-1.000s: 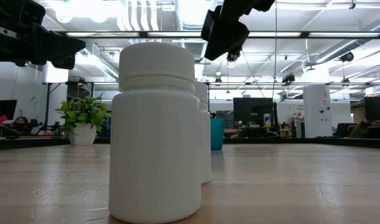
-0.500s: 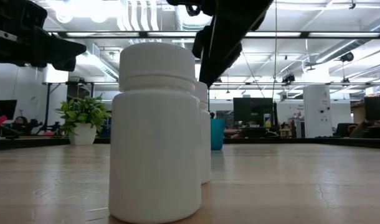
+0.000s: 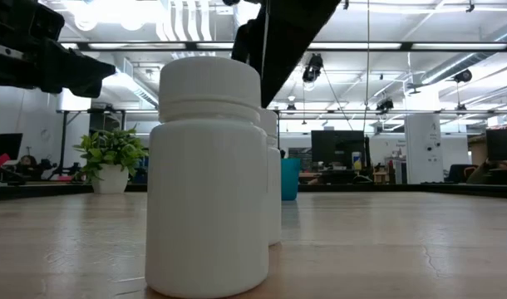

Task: Pick and place pill bottles into a basket
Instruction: Put the top white pill bottle into the blue bin

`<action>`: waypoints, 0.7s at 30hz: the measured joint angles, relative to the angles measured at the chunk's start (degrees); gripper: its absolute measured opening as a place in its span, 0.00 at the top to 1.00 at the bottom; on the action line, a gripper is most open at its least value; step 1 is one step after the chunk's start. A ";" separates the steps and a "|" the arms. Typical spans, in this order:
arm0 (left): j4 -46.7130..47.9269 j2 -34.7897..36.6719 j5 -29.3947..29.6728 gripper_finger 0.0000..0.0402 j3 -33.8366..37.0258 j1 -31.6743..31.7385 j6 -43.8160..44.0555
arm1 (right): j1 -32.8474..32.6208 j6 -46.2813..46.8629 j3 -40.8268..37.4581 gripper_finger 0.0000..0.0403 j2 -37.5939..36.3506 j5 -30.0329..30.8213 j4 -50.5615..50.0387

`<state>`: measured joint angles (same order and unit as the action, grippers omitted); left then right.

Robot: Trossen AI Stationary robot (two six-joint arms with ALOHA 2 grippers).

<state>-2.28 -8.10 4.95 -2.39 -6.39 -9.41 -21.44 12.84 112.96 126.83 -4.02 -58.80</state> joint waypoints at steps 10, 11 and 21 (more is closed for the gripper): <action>0.35 0.00 0.00 1.00 0.02 0.00 0.00 | -1.13 0.03 4.78 0.36 3.45 1.28 -3.21; 0.33 0.00 -0.02 1.00 0.02 0.00 0.00 | -1.17 0.33 4.77 0.36 3.47 1.28 -3.09; 0.31 0.00 -0.02 1.00 0.02 0.00 0.04 | -1.97 0.69 4.67 0.36 3.84 2.75 -3.58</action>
<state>-1.97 -8.10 4.93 -2.37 -6.39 -9.37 -23.42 13.53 117.62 130.67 -1.28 -62.37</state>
